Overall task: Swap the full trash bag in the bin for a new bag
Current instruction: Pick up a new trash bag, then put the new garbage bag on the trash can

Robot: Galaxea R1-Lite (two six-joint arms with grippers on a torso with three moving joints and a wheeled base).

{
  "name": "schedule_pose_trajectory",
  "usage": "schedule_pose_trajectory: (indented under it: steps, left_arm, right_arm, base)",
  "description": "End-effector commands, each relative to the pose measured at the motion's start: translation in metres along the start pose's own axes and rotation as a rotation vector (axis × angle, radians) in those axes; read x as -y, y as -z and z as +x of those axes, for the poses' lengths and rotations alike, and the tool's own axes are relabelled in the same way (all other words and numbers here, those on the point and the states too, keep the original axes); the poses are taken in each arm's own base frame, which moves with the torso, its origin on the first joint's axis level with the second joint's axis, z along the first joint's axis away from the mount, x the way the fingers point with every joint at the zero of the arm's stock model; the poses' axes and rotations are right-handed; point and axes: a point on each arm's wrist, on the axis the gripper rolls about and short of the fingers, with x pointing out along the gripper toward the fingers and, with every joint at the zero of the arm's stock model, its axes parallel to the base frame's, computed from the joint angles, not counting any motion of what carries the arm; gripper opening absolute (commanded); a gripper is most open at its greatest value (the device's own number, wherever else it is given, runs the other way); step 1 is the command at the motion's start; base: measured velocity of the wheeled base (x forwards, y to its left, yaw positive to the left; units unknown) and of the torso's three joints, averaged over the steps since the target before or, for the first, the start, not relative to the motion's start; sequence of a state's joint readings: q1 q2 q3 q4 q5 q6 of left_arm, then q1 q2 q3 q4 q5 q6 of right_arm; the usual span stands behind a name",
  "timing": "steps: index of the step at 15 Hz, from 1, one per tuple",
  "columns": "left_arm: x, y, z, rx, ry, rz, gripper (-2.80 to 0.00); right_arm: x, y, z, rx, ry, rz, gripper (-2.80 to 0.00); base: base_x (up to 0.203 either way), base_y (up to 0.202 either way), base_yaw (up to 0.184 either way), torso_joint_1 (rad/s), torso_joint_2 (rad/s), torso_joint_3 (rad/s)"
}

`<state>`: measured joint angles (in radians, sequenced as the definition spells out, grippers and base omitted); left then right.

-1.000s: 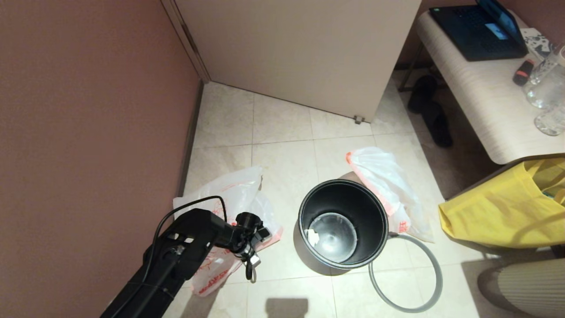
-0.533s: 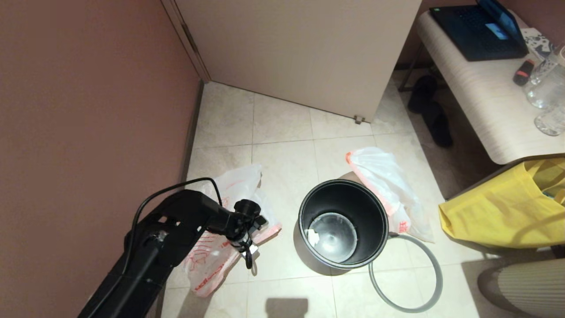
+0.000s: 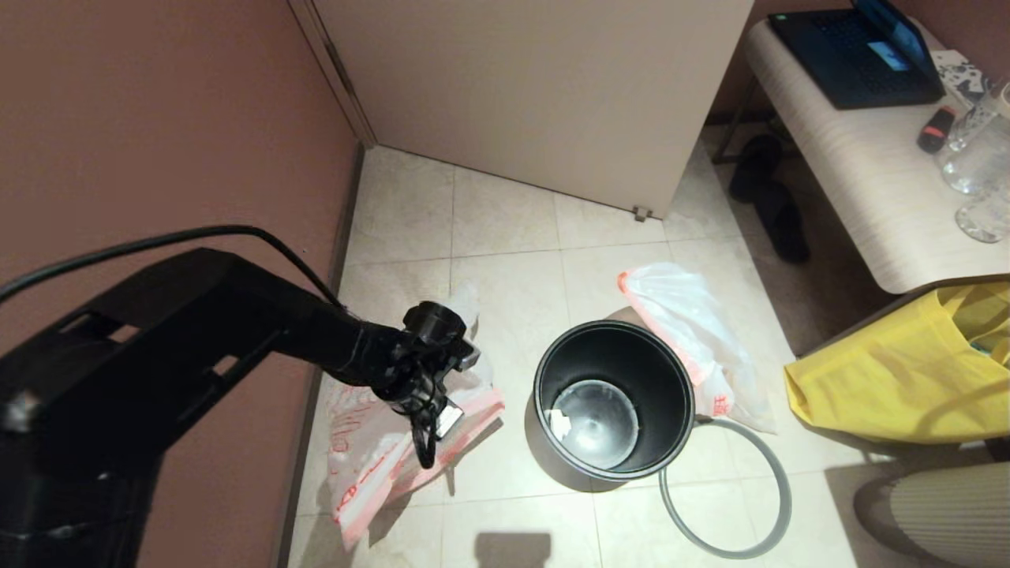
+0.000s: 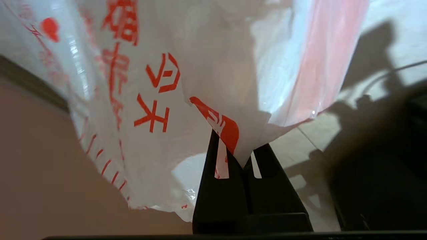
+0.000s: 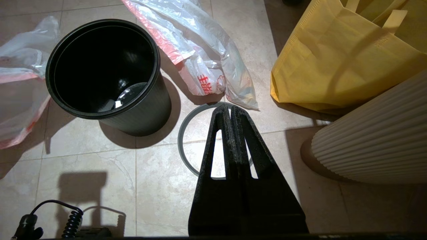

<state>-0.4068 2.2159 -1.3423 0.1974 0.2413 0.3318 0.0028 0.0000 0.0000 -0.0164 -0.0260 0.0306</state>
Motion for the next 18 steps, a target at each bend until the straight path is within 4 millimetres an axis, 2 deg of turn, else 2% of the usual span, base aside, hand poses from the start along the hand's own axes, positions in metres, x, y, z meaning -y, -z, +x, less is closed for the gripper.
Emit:
schedule_pose_trajectory:
  steps: [1,6,9,11,15,18]
  left_arm:
    - [-0.008,0.006,-0.088,0.142,-0.025,-0.043,-2.8]
    - [-0.016,0.056,-0.207,0.273,-0.034,-0.094,-2.8]
    - [-0.02,0.086,-0.256,0.34,-0.054,-0.119,-2.8]
    - [-0.017,0.098,-0.286,0.44,-0.051,-0.141,-2.8]
    - [-0.009,0.091,-0.341,0.655,-0.023,-0.187,-2.8]
    - [-0.002,0.082,-0.358,0.717,-0.011,-0.161,-2.8]
  right_arm:
    - [0.0,0.0,0.0,0.0,0.0,0.0,-2.8]
    - [0.0,0.0,0.0,-0.001,0.0,0.0,-2.8]
    - [0.0,0.0,0.0,0.0,0.0,0.0,-2.8]
    - [0.0,0.0,0.0,0.0,0.0,0.0,-2.8]
    - [0.0,0.0,0.0,0.0,0.0,0.0,-2.8]
    - [0.0,0.0,0.0,0.0,0.0,0.0,-2.8]
  base:
    - [0.0,0.0,0.0,0.0,0.0,0.0]
    - [0.0,0.0,0.0,0.0,0.0,0.0]
    - [0.0,0.0,0.0,0.0,0.0,0.0]
    - [0.0,0.0,0.0,0.0,0.0,0.0]
    - [0.0,0.0,0.0,0.0,0.0,0.0]
    - [0.0,0.0,0.0,0.0,0.0,0.0]
